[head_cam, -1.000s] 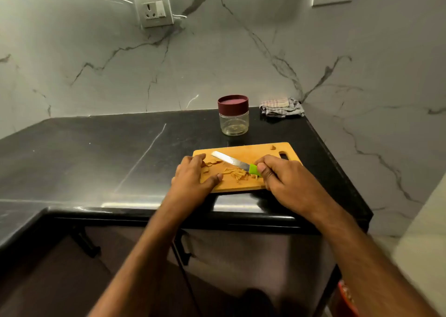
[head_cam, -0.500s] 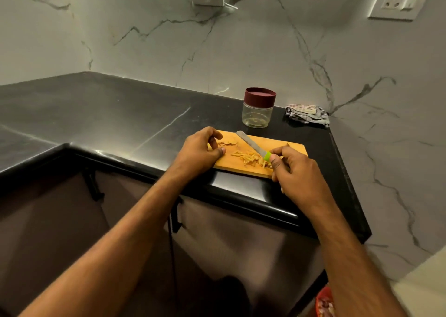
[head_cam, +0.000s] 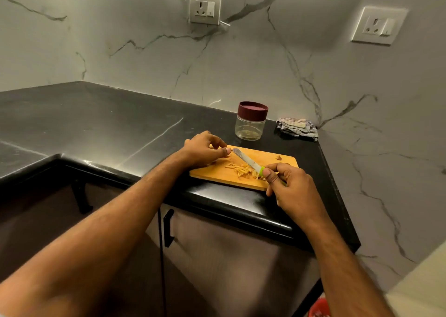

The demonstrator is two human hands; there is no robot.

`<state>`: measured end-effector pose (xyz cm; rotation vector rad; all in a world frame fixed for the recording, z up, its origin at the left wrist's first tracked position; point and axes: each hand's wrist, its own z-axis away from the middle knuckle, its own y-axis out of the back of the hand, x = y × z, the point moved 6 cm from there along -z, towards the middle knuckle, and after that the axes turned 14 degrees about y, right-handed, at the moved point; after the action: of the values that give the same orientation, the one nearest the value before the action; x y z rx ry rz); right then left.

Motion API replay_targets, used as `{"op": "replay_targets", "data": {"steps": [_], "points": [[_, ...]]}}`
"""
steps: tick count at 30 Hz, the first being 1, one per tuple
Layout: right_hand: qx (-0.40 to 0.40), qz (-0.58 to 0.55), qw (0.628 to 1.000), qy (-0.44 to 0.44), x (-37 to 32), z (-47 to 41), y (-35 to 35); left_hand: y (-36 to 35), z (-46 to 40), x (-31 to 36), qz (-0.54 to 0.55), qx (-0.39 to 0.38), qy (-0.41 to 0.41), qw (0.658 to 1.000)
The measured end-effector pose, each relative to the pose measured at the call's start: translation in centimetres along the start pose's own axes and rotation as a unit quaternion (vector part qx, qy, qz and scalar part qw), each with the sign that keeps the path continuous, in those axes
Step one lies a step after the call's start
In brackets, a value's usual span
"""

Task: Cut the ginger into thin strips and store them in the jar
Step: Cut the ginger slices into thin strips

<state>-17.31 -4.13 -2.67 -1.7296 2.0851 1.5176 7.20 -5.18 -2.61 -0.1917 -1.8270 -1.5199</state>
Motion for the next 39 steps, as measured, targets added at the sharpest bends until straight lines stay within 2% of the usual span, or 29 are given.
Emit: {"op": "replay_targets", "data": {"steps": [4,12,19,27,32,34,39], "points": [[0.009,0.016,1.0,-0.008,0.2,0.0,0.0,-0.9,-1.2,0.1,0.0,-0.034,-0.024,0.999],[0.016,0.009,0.999,-0.035,0.0,0.1,-0.1,-0.4,-0.7,0.0,0.01,0.035,-0.08,0.996],[0.036,0.035,0.997,-0.052,-0.9,0.8,0.1,0.7,1.5,-0.1,0.087,0.047,-0.134,0.986],[0.094,0.024,0.995,-0.027,-4.4,3.0,-2.5,1.9,4.8,-3.8,0.151,-0.026,-0.145,0.977],[0.095,0.047,0.993,-0.044,-5.1,3.6,-3.5,1.6,5.8,-4.5,0.074,0.004,-0.157,0.985],[0.091,0.061,0.992,-0.057,-5.0,3.8,-3.5,1.3,5.7,-4.1,0.044,-0.008,-0.152,0.987],[0.073,0.143,0.986,-0.054,-6.1,4.3,-3.7,1.7,5.6,-4.7,0.113,-0.007,-0.127,0.985]]}}
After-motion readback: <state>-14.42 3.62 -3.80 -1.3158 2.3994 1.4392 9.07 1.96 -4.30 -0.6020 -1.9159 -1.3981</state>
